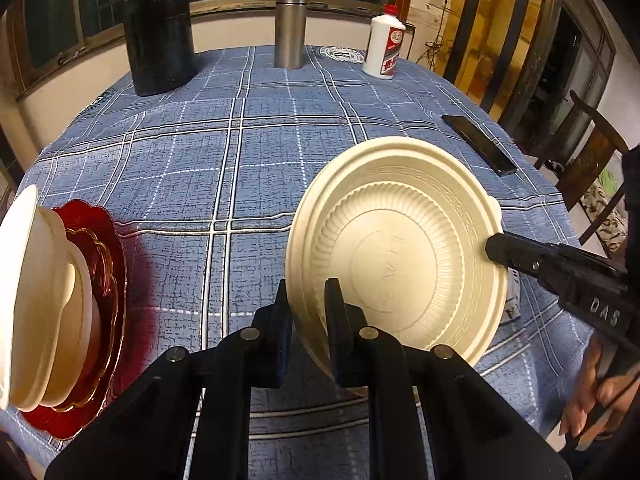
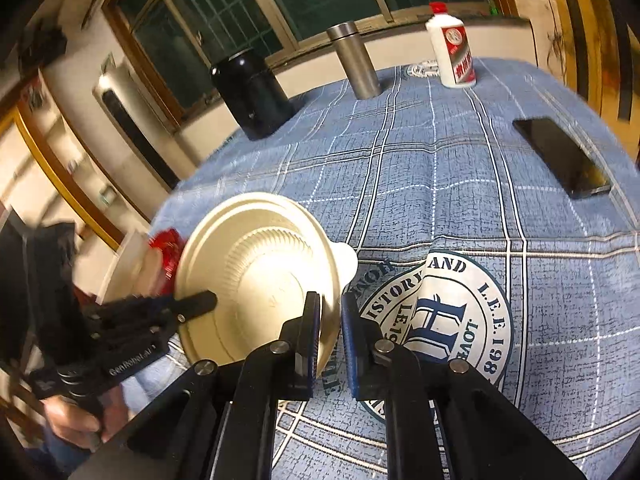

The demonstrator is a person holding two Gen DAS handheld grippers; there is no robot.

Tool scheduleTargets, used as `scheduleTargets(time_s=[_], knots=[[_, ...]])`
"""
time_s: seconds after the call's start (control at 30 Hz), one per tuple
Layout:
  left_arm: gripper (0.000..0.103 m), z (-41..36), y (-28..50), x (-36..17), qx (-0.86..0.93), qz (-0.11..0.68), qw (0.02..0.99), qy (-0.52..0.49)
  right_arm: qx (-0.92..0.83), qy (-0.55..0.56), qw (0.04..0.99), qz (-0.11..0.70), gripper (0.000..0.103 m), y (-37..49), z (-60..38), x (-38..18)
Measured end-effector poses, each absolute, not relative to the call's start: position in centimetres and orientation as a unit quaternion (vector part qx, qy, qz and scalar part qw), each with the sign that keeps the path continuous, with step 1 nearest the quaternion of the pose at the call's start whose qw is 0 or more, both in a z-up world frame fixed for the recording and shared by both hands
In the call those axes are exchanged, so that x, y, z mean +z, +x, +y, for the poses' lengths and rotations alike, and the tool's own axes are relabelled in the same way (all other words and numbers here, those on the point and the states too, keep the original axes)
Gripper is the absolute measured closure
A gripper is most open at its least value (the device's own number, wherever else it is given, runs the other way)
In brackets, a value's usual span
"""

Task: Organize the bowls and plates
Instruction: 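Lift the small beige bowl with the left tool and carry it toward the stack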

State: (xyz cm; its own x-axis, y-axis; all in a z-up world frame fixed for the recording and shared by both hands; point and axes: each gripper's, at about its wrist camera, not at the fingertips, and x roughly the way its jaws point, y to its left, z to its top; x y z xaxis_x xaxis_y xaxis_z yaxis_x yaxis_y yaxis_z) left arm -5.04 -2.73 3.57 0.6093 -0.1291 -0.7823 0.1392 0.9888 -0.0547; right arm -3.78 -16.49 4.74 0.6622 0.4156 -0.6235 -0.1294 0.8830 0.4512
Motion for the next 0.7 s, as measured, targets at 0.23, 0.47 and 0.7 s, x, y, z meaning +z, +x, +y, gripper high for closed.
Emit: scheduleTargets(time_s=[0.23,0.47,0.7], knots=[[0.089,-2.8,-5.1,2.8,-0.077,0.422,0.903,0.015,0.102,0.127,0.916,0.367,0.089,-4.3,-14.7,5.2],[0.088,-2.2,-5.2,2.5,-0.074,0.42,0.904,0.007,0.092,0.111,0.92,0.364,0.089,-3.6,-14.3,5.3],[0.088,-2.3,-5.4,2.3,-0.067,0.415,0.907,0.017,0.093,0.111,0.919,0.368,0.089,-3.6,-14.2,5.0]])
